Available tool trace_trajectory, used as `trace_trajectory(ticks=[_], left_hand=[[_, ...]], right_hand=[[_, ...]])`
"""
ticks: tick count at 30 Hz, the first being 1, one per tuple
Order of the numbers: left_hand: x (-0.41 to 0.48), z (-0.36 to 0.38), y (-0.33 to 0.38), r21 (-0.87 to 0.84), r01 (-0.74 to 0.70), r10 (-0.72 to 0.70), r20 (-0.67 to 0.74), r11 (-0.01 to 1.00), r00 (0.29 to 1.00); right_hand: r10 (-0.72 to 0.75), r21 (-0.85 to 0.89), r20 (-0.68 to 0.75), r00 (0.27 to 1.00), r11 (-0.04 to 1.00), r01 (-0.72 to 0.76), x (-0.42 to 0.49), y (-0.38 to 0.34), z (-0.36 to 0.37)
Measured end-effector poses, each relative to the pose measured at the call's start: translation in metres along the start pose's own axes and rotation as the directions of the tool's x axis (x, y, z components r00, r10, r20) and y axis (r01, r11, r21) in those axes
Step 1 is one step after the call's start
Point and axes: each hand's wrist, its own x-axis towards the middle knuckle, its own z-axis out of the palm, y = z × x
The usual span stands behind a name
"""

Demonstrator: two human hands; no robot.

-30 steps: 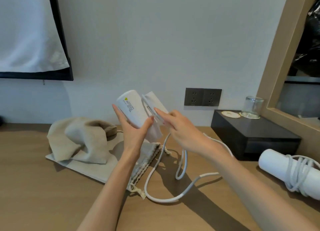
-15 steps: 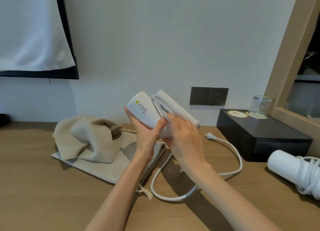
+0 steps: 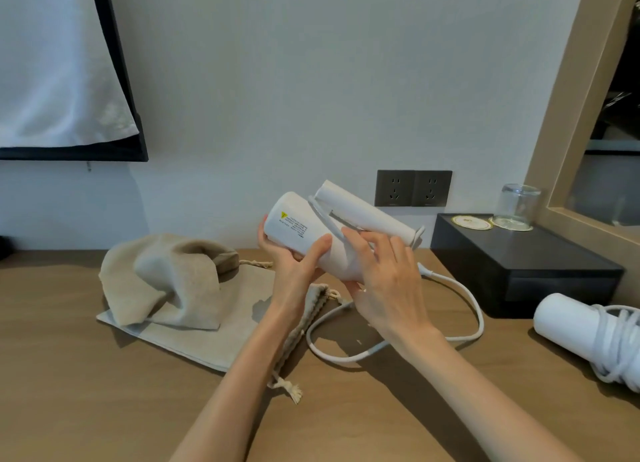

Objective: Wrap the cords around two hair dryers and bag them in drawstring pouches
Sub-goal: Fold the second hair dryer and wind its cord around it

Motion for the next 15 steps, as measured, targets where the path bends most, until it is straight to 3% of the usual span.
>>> trace_trajectory(ticks=[5,11,15], left_hand=[[0.004,-0.010,0.009,0.276,-0.177,0.159,0.087,0.945,0.983],[0.005,-0.019,0.008,0.582,-0.306,0.178,0.267,0.753,0.947],[0.005,-0.022,0.004,0.686,-0.342,0.120,0.351,0.642,0.929]], right_hand=[[-0.093,-0.016,0.036,0.995,0.996,0.093,0.004,0.027,-0.007],[-0.272,-0.018,0.097,0.957,0.961,0.275,0.013,0.060,-0.014],[-0.319,0.011,0.114,0.941,0.947,0.320,0.013,0.067,-0.021]])
